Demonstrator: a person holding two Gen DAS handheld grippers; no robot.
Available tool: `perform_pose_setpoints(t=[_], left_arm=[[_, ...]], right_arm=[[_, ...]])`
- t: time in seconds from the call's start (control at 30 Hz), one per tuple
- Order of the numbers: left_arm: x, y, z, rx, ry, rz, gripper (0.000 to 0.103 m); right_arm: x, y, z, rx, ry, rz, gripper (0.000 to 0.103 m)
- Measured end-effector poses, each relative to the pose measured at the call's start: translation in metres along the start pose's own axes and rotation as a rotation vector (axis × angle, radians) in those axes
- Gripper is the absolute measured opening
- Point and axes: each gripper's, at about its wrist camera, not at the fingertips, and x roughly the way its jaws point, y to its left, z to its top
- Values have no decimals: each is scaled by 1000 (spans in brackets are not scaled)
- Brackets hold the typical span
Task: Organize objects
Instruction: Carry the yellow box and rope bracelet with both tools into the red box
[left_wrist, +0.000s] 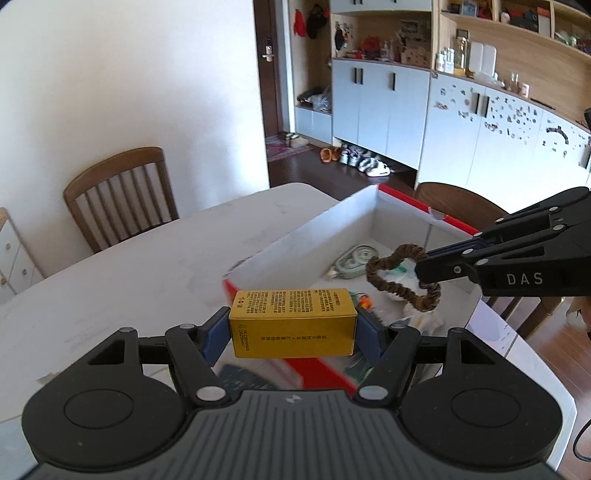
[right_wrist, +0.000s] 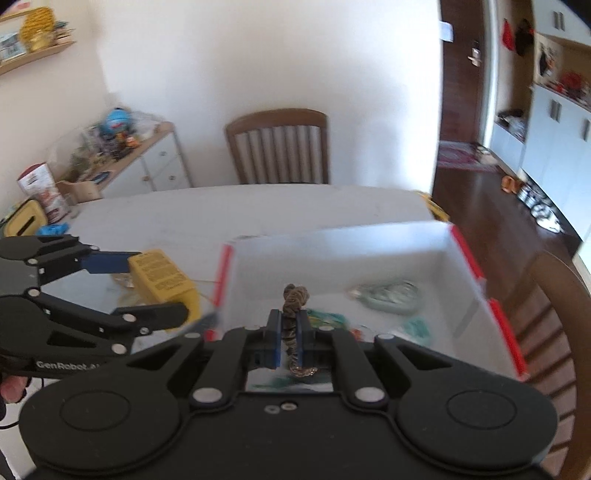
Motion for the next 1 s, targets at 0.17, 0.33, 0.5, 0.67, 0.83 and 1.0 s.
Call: perform_pose_setpoints(t=[0.17,0.33,0.5,0.67,0.83,1.0], left_arm=[[26,-23,11,15,36,-15,70],[53,-42,19,30,69,-22,70],[79,-51,26,39,99,-33,70],[105,-62,33,57,123,-32,70],[128,-65,37,47,160,-31,70],[148,-66,41,38,204,-33,70]], right_arm=[[-2,-37,-7,23,5,-51,7],[3,-64,-16,46,21,-89,7],[15,-82,-26,53,46,-123,7],[30,-85,-35,23,77,-143,7],[45,-82,-41,-15,114,-137,7],[54,-85,-46,-18,142,-113,7]])
